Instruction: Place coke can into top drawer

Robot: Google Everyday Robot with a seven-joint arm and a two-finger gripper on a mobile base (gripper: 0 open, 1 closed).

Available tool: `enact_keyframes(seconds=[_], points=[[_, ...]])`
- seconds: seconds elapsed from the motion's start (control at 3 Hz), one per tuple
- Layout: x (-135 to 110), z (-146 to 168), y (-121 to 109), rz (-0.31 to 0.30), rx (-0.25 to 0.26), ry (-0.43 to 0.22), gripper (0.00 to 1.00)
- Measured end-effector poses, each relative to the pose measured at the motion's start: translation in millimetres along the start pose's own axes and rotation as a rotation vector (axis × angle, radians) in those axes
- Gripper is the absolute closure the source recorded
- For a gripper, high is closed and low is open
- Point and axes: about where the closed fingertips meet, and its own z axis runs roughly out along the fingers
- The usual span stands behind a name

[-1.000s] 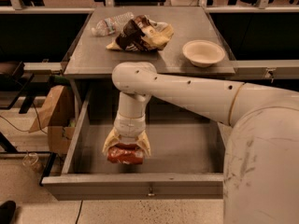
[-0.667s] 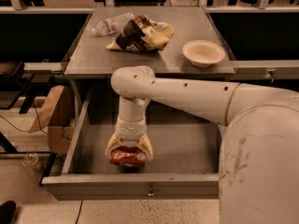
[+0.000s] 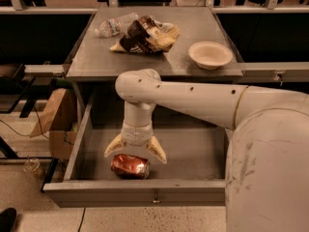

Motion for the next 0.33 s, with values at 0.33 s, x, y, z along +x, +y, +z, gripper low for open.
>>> enact_keyframes(seconds=[0.33], points=[[0.0,0.0,0.0,0.000,0.000,0.000,0.00]])
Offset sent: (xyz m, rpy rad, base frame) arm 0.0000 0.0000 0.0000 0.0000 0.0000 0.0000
